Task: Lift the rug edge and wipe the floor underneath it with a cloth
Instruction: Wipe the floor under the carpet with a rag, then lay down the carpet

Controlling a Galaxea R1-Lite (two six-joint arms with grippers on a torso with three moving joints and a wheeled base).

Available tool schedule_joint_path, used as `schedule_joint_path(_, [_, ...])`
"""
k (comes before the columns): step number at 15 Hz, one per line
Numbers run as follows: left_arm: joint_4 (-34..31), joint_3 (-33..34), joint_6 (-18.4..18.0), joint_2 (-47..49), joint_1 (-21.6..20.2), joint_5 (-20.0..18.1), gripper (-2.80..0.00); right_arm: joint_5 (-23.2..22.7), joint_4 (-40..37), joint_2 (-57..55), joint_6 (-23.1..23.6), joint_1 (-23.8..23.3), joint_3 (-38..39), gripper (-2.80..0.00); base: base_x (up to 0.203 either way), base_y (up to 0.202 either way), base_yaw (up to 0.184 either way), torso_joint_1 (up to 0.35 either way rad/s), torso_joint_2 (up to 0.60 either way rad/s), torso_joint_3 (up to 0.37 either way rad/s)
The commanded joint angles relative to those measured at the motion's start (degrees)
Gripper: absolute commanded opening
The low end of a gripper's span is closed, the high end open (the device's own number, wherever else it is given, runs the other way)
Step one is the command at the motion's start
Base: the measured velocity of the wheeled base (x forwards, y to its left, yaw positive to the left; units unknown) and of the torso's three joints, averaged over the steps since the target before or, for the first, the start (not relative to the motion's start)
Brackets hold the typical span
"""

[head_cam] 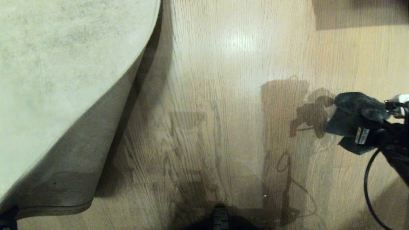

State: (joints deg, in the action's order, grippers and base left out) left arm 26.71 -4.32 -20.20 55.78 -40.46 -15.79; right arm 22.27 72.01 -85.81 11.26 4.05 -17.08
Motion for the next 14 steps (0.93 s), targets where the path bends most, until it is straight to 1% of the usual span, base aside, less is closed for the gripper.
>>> schedule_joint_path(1, [0.18,0.01,-0.1,0.11,0.06,-0.12,-2.8,0.14,0.37,7.39,0.08,-6.36,4.98,-2.8,0.0,0.0,0.0,0.0,0.0,0.0])
schedule_joint_path(3, [0.18,0.01,-0.1,0.11,0.12,-0.12,-2.8,0.07,0.34,11.05,0.08,-8.37,9.29,-2.8,0.0,0.0,0.0,0.0,0.0,0.0])
schedule_joint_path(7, [0.36,-0.08,-0.19,0.2,0.12,-0.21,-2.8,0.22,-2.15,19.14,0.27,-8.78,15.8,-2.8,0.0,0.0,0.0,0.0,0.0,0.0])
schedule_joint_path(9, [0.45,-0.08,-0.19,0.29,0.12,-0.21,-2.8,0.28,-4.76,22.74,0.4,-8.79,16.94,-2.8,0.0,0.0,0.0,0.0,0.0,0.0])
schedule_joint_path(12, [0.54,-0.25,-0.19,0.29,0.21,-0.21,-2.8,0.25,-12.88,29.73,0.51,-8.78,17.06,-2.8,0.0,0.0,0.0,0.0,0.0,0.0])
schedule_joint_path(14, [0.54,-0.25,-0.19,0.29,0.47,-0.12,-2.8,0.14,-19.96,36.18,0.44,-8.74,17.07,-2.8,0.0,0.0,0.0,0.0,0.0,0.0])
